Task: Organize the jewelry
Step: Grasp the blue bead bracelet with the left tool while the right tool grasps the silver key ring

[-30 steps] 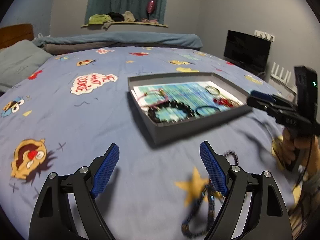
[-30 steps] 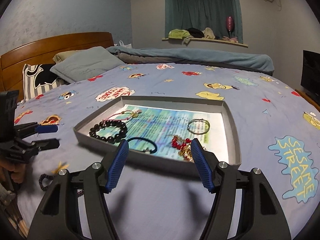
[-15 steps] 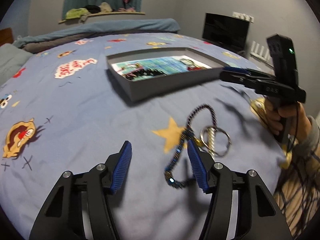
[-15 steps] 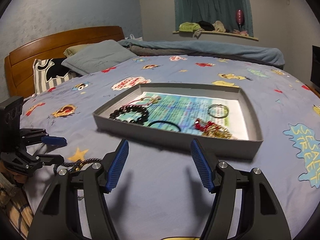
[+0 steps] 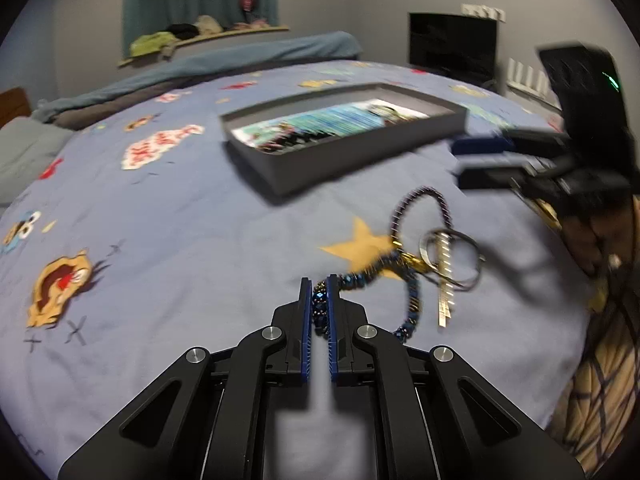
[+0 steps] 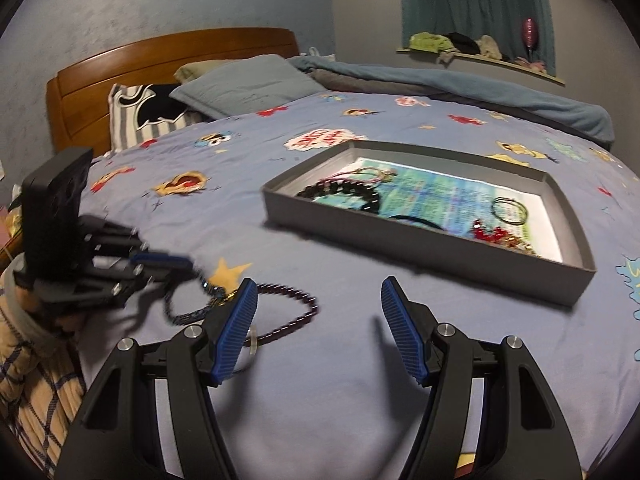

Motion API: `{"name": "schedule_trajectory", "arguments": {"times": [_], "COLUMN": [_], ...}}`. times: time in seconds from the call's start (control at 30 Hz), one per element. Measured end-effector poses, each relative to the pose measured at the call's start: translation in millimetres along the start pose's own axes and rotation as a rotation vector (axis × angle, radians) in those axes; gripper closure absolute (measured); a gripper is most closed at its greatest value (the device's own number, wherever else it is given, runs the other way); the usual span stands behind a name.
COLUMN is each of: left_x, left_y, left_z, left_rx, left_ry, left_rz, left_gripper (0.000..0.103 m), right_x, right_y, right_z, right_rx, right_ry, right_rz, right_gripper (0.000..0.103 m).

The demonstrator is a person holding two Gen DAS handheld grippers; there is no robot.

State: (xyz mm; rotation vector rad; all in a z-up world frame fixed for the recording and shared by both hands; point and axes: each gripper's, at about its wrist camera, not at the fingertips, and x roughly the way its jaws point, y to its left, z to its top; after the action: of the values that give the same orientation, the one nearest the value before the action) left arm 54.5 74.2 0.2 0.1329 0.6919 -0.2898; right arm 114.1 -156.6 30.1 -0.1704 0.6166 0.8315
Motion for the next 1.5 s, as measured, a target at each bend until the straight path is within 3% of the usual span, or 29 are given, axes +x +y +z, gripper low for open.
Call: {"name": "schedule_trajectory", "arguments": {"times": [0.2, 0.4, 0.63, 0.8, 0.87, 1.2, 1.5], "left_x": [-3, 3, 9, 12, 9, -9, -20], "left_y": [26, 23, 18, 16, 15, 10, 4], "left_z": [2, 0, -5, -5, -5, 6, 19], "left_rx": [-0.099, -0.090, -0.068, -0.059, -0.062, -0.102, -0.116], "left_ry": [-0.018, 0.018, 0.049, 0.058, 0.043, -0.074, -0.153], "left_rz": [0.059, 0.060, 0.063, 0.068, 0.051, 0.006, 0.015], "left_gripper": [0.095, 0.095, 0.091, 0.091, 0.096, 0.096, 0.096], "right_x": [4, 12, 19, 22, 21, 5, 0], "right_y": [31, 45, 52, 54, 53, 46, 33], "right_z": [-12, -19, -23, -24, -23, -14, -7], "right_rx": [-0.084, -0.111, -0.131, -0.144, -0.143, -0.131, -0.093], "right_ry": [0.035, 0.079, 0.127, 0.133, 0.128, 0.064, 0.033], "right_rz": [0.046, 0.060, 0.075, 0.068, 0.072, 0.070, 0.048], "right_gripper": [0.039, 0.040, 0.056, 0.057, 0.057, 0.057, 0.057]}}
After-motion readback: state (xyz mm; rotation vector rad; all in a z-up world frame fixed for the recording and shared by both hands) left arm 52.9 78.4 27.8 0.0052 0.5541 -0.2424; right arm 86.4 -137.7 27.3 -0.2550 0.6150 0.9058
